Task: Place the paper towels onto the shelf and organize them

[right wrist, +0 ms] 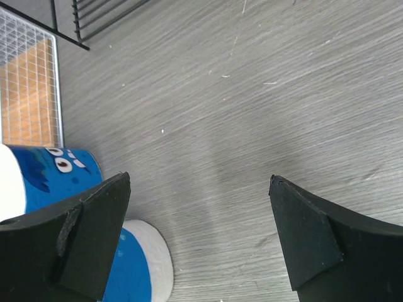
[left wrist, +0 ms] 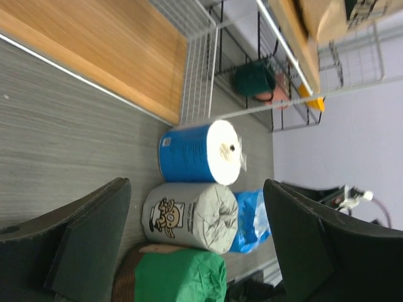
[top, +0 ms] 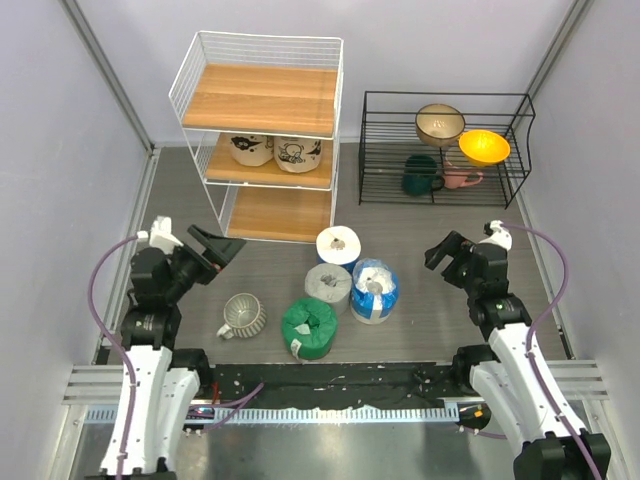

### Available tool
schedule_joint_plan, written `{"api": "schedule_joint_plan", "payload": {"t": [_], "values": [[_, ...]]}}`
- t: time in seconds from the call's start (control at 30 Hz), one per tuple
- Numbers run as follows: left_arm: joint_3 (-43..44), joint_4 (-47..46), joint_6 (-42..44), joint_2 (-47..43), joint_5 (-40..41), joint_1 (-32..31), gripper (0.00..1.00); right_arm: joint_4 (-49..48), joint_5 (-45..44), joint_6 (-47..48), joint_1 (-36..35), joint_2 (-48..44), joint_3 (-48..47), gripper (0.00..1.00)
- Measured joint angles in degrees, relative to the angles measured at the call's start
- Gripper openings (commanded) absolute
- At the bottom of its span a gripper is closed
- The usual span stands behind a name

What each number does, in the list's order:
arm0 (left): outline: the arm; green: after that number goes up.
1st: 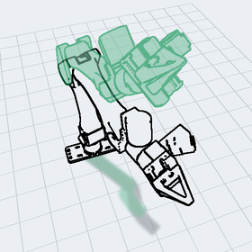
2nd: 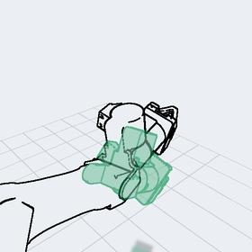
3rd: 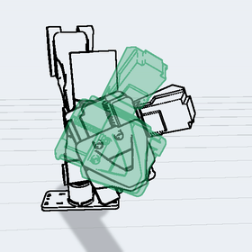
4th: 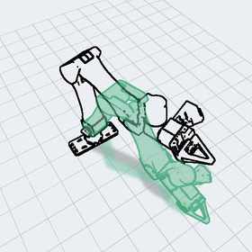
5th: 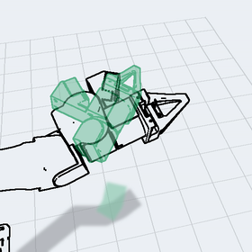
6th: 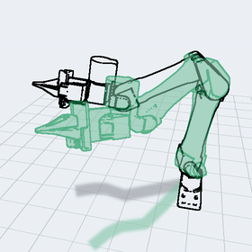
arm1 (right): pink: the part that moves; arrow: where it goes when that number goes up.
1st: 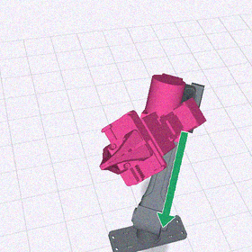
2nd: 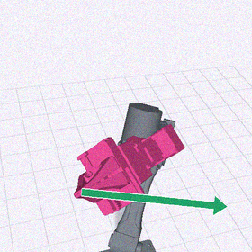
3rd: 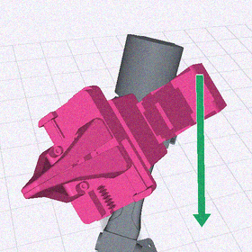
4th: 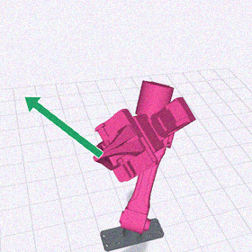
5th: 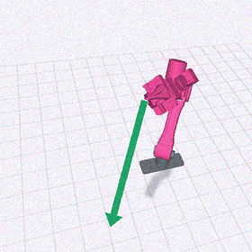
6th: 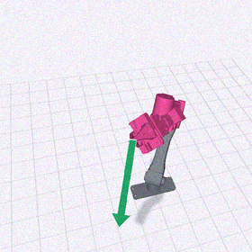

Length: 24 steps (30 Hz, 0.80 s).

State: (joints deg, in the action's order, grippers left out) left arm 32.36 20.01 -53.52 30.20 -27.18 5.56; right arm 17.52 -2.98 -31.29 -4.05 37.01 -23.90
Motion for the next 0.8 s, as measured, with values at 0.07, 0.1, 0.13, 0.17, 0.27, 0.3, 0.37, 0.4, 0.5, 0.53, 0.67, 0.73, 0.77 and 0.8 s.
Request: {"api": "schedule_joint_plan", "payload": {"t": [0.07, 0.1, 0.13, 0.17, 0.27, 0.3, 0.37, 0.4, 0.5, 0.53, 0.67, 0.73, 0.77, 0.8], "values": [[0.1, -0.1, 0.1, 0.8, 3.9, -6.1, 0.91, 0.2, -0.2, -0.5, 0.0, 0.4, -0.9, 0.97], [0.1, -0.1, 0.2, 1.5, 5.8, -9.0, 0.9, 0.3, -0.2, -0.6, 0.0, 0.4, -1.1, 0.97], [0.1, -0.1, 0.2, 2.4, 8.4, -12.2, 0.9, 0.5, -0.3, -0.6, 0.0, 0.3, -1.4, 0.97], [0.2, -0.1, 0.3, 3.4, 10.5, -15.1, 0.9, 0.9, -0.3, -0.7, 0.0, 0.1, -1.7, 0.97], [0.2, -0.5, 0.3, 5.9, 16.9, -23.2, 0.9, 1.9, -0.6, -0.8, 0.0, -1.1, -2.3, 0.97], [0.2, -0.7, 0.4, 6.9, 18.8, -25.2, 0.9, 2.4, -0.6, -0.8, 0.0, -1.6, -2.6, 0.97], [0.2, -1.4, 0.4, 9.2, 22.6, -29.4, 0.91, 3.0, -0.8, -0.8, 0.0, -2.2, -3.3, 0.96], [0.2, -2.1, 0.3, 10.6, 24.1, -31.2, 0.91, 3.1, -0.8, -0.8, 0.0, -2.3, -3.5, 0.96], [1.1, -4.3, 0.3, 15.8, 28.3, -36.4, 0.91, 3.4, -0.8, -0.8, 0.0, -2.3, -3.7, 0.96], [1.8, -4.9, 0.3, 17.6, 29.2, -37.5, 0.91, 3.5, -0.8, -0.8, 0.0, -2.3, -3.7, 0.95], [7.1, -8.0, 0.7, 27.4, 32.6, -41.2, 0.91, 3.9, -0.8, -0.8, 0.0, -2.2, -3.6, 0.95], [9.9, -9.5, 1.3, 31.3, 34.3, -42.4, 0.92, 4.0, -0.8, -0.8, 0.0, -2.3, -3.6, 0.95], [11.2, -10.3, 1.4, 33.0, 35.3, -43.1, 0.91, 4.0, -0.8, -0.7, 0.0, -2.3, -3.6, 0.95], [12.4, -10.9, 1.5, 34.5, 36.4, -43.8, 0.91, 4.0, -0.8, -0.7, 0.0, -2.3, -3.6, 0.95]]}}
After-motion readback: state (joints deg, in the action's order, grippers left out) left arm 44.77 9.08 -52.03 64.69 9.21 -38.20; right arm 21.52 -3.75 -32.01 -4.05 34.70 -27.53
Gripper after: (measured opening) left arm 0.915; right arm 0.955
